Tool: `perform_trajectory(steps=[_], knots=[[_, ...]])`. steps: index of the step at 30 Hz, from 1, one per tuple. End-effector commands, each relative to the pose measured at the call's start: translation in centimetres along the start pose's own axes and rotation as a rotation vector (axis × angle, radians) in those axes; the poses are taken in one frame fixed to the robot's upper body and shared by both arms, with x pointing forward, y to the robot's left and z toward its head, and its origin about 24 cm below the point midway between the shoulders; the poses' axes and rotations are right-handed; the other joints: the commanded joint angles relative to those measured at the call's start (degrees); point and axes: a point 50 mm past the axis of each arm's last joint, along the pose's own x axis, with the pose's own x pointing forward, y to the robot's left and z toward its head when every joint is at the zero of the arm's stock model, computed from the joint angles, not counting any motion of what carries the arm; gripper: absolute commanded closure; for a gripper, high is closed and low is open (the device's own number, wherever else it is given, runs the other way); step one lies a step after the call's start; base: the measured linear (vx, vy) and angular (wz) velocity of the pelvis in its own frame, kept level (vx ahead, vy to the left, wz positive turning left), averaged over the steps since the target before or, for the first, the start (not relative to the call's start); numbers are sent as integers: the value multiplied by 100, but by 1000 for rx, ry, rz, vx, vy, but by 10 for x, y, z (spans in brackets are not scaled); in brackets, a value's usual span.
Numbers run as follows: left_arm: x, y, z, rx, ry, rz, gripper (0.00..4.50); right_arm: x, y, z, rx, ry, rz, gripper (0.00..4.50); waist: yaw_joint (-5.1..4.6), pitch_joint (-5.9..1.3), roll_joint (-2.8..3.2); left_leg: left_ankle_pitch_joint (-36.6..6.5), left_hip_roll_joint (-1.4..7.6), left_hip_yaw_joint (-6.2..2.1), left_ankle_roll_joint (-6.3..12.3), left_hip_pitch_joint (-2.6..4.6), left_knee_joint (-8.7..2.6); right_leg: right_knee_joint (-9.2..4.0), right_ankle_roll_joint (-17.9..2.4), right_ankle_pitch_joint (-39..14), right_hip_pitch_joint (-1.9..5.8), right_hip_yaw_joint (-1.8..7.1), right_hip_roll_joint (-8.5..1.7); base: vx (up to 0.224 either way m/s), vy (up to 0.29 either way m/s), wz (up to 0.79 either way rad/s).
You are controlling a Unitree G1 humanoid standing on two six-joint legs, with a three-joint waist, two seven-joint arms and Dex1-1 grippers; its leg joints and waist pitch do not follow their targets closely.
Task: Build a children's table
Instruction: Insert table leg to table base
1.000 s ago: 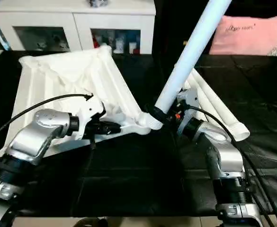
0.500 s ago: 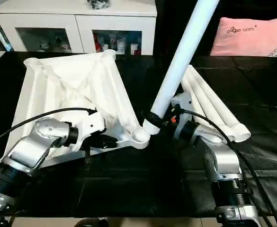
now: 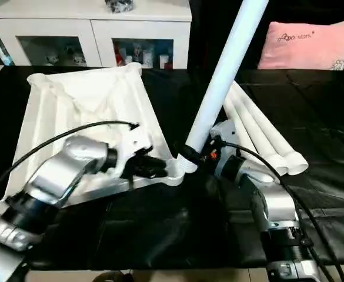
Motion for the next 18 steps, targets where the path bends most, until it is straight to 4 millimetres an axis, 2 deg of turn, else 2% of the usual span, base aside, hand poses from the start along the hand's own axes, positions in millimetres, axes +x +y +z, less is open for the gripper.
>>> perform_trajectory(steps=[1, 3, 4, 7, 10, 11, 13, 15, 18], knots=[[3, 1, 8, -17, 35, 5, 323, 1, 3, 5, -33, -23, 6, 257, 14, -412, -11, -485, 382, -231, 384, 157, -344, -407, -1275, -105, 296, 309, -545, 0, 0, 0], [4, 0, 10, -29, 40, -2, 305, 1, 3, 5, -33, -24, 6, 257, 14, -412, -19, -473, 382, -232, 404, 159, -341, -405, -1293, -66, 297, 307, -538, 0, 0, 0], [8, 2, 16, -16, 58, 41, 296, 0, 4, 6, -35, -27, 4, 257, 16, -412, -5, -469, 383, -234, 409, 158, -340, -398, -1313, -41, 300, 305, -540, 0, 0, 0], [11, 6, 20, -28, 84, 95, 266, 0, 4, 6, -37, -28, 3, 257, 23, -411, -23, -517, 381, -234, 424, 157, -335, -421, -1303, -70, 310, 306, -541, 0, 0, 0], [12, 7, 24, -37, 83, 105, 264, 0, 4, 6, -40, -28, 3, 257, 20, -412, -24, -493, 377, -238, 439, 149, -332, -418, -1298, -71, 315, 300, -539, 0, 0, 0], [13, 7, 30, -53, 70, 115, 264, 0, 5, 6, -41, -29, 3, 257, 17, -408, -66, -492, 369, -231, 454, 142, -332, -417, -1302, -98, 322, 298, -536, 0, 0, 0], [14, 7, 32, -54, 66, 124, 264, 0, 5, 6, -41, -30, 3, 257, 31, -415, -48, -462, 371, -233, 478, 147, -322, -425, -1303, -126, 318, 299, -546, 0, 0, 0], [15, 8, 32, -57, 66, 134, 264, 0, 4, 6, -41, -31, 1, 257, 29, -415, -72, -428, 369, -231, 503, 137, -319, -424, -1301, -89, 321, 298, -540, 0, 0, 0], [17, 11, 37, -71, 43, 178, 264, 0, 4, 7, -39, -39, -11, 257, 34, -418, -73, -376, 361, -232, 560, 131, -310, -422, -1290, -68, 323, 292, -542, 0, 0, 0]])
